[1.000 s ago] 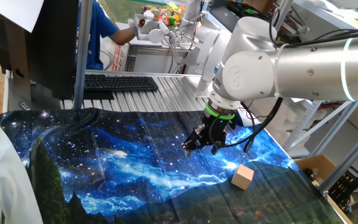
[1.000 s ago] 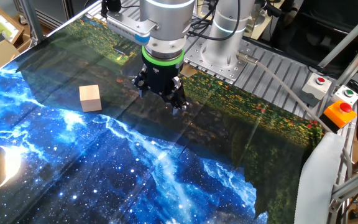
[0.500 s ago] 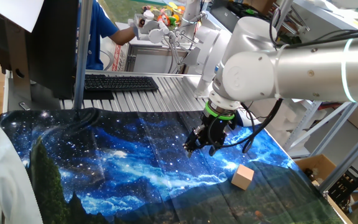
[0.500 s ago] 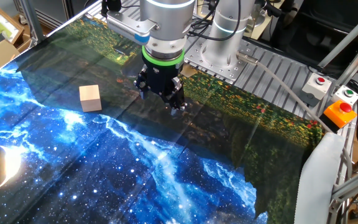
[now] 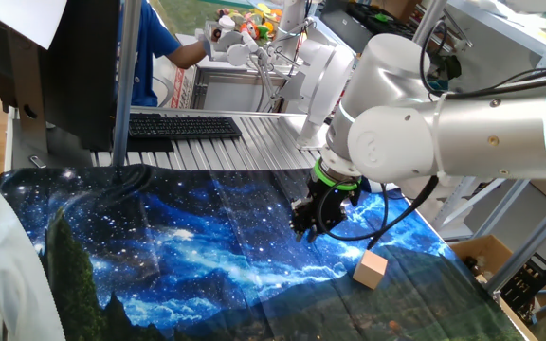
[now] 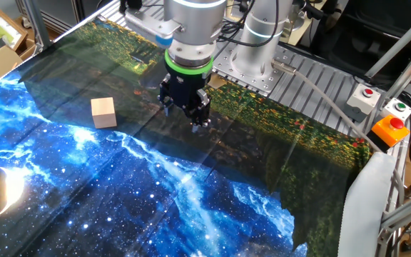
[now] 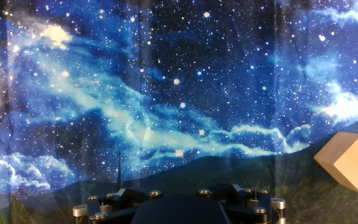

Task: Pick up the small block on the left and move it to the right

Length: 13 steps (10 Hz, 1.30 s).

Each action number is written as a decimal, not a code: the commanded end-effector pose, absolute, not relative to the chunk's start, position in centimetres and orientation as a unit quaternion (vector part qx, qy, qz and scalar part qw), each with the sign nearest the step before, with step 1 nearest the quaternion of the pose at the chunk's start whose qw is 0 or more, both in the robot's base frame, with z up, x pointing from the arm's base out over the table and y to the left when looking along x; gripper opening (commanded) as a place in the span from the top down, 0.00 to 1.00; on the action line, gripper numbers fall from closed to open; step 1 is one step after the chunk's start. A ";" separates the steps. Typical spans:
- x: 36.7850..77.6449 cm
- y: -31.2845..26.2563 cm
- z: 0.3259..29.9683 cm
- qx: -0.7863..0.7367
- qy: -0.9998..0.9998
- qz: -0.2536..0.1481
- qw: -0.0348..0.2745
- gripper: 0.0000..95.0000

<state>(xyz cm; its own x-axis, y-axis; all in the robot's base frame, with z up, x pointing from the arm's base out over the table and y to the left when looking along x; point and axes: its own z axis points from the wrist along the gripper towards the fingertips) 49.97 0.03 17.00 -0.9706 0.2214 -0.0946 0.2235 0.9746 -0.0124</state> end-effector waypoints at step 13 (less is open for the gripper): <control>50.0 0.0 17.0 0.119 0.992 -0.015 0.047 1.00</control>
